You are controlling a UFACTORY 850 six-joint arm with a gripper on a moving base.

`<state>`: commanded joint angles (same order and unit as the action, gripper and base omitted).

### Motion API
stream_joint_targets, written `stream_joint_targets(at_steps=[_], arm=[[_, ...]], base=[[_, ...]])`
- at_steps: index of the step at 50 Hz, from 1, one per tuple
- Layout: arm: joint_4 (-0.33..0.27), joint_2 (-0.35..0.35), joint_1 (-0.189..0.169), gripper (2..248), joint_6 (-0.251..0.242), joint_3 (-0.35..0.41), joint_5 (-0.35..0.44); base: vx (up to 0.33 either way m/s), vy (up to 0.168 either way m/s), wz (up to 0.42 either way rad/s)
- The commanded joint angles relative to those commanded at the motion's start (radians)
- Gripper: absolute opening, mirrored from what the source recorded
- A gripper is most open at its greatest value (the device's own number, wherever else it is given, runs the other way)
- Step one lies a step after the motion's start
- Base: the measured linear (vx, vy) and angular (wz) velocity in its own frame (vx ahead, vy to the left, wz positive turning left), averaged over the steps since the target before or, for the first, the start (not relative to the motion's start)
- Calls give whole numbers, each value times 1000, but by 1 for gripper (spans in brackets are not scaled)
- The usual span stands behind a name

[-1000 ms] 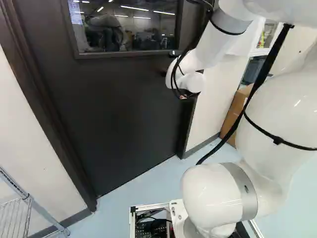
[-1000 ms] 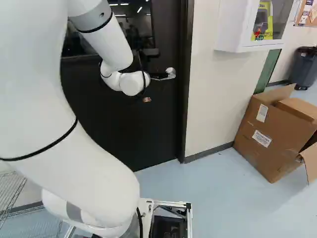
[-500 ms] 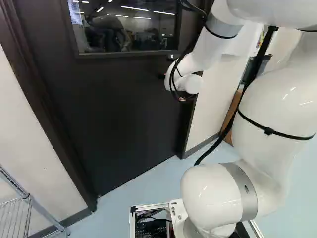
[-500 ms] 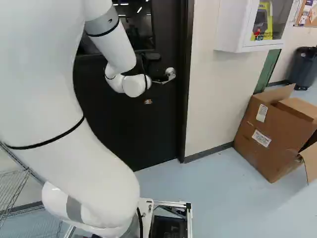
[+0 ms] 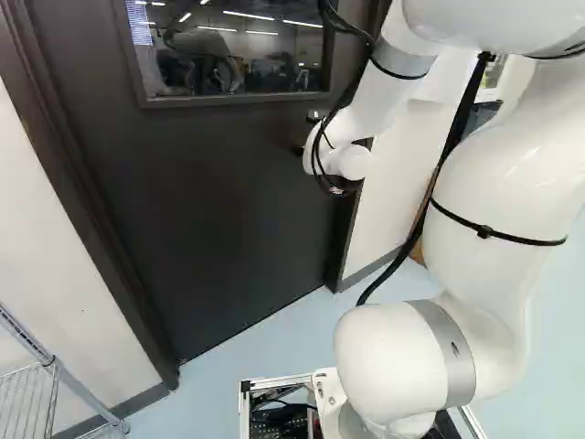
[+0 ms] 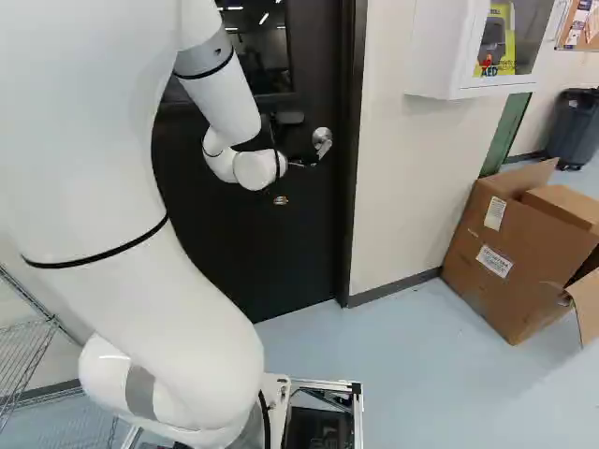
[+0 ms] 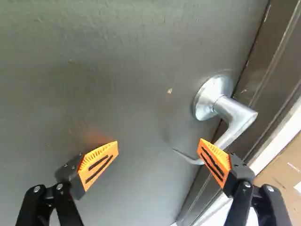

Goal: Open the door and move inside

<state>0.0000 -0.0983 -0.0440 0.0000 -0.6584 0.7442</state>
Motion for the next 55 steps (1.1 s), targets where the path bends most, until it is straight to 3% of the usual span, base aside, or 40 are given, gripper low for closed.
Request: stream_joint_targets(at_steps=[45, 55], arm=[[1, -81, 0, 247, 0, 1, 0], [56, -92, 2, 247, 0, -11, 0]], base=[[0, 0, 0], [0, 0, 0]])
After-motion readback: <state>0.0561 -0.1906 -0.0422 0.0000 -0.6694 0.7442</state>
